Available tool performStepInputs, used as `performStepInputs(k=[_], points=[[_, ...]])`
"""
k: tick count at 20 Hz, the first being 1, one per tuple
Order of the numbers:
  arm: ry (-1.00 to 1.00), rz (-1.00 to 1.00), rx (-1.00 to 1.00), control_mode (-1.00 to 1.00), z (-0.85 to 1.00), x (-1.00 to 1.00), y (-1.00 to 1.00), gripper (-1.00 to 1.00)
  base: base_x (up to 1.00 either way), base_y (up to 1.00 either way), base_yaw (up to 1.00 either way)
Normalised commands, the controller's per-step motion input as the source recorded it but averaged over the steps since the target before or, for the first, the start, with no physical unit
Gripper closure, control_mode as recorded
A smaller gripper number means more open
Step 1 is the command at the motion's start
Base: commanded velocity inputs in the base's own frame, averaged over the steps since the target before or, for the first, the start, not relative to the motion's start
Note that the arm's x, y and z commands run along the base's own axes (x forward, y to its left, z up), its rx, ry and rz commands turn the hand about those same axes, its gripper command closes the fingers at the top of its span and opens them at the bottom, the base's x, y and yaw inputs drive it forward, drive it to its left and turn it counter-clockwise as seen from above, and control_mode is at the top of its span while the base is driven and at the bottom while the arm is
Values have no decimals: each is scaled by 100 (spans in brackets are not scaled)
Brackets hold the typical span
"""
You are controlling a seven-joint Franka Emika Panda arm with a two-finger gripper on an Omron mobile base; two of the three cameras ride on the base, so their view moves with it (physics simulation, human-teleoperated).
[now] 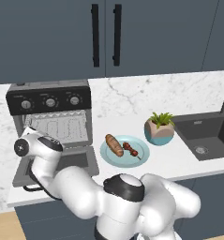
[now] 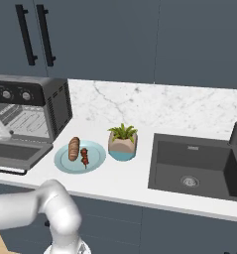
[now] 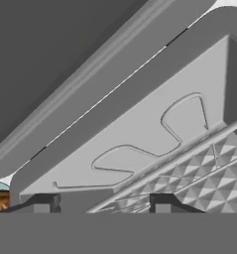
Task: Pick up the kebab skewer and baguette bread, and place them inside the toaster oven. Close the toaster oven door and start by setting the timer.
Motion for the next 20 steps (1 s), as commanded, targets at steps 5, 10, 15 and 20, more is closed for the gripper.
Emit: performStepInputs(k=[5,10,15,20], points=[[0,0,0,-100,0,-37,0,100,0,0,0],[0,0,0,-100,0,-34,0,100,0,0,0],[0,0,0,-100,0,-37,0,100,0,0,0],[0,0,0,-100,0,-38,0,100,0,0,0]])
